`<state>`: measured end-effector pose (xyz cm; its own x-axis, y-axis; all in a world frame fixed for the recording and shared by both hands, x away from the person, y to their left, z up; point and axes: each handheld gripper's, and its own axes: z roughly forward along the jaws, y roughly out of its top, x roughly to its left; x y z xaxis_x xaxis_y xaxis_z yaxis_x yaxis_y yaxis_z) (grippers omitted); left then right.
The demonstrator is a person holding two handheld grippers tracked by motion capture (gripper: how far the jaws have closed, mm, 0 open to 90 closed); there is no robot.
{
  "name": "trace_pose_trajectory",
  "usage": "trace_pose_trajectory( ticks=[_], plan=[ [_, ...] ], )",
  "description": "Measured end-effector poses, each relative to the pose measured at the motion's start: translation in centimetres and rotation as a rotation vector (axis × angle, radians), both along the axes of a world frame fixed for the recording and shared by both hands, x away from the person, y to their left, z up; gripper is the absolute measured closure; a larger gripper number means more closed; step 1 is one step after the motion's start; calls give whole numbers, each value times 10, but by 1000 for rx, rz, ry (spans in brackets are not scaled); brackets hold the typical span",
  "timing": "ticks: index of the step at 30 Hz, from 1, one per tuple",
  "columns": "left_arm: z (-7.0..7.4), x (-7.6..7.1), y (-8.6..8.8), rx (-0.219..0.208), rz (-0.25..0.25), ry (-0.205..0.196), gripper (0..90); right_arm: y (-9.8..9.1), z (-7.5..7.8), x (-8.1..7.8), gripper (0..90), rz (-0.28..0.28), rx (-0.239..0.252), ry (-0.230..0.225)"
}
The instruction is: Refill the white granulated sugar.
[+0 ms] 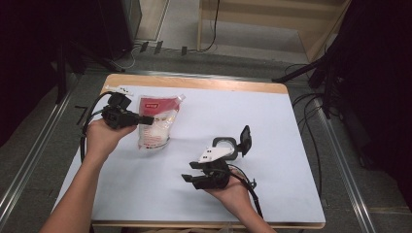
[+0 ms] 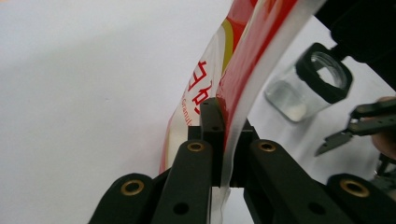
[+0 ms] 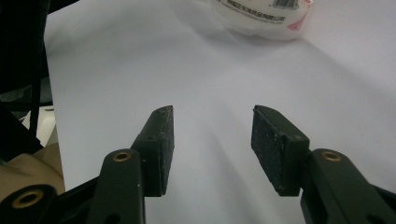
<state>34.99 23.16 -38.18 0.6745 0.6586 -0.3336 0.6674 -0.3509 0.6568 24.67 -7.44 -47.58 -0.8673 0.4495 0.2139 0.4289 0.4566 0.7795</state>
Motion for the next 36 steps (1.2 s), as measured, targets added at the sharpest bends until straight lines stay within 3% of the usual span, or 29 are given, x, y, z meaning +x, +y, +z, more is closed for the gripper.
trace_pose_trajectory(
  ticks=[9, 17, 20, 36],
  plan=[
    [28, -19, -12, -57, -77, 11, 900, 0, 0, 1, 513, -15, 12, 5],
    [47, -37, -25, -53, -141, -15, 900, 3, -2, 3, 503, -54, 9, 4],
    [53, -43, -31, -48, -163, -21, 900, 6, -4, 5, 537, -73, -2, 7],
    [58, -61, -50, -76, -248, 52, 900, 15, -16, 12, 542, -119, 0, 25]
  ],
)
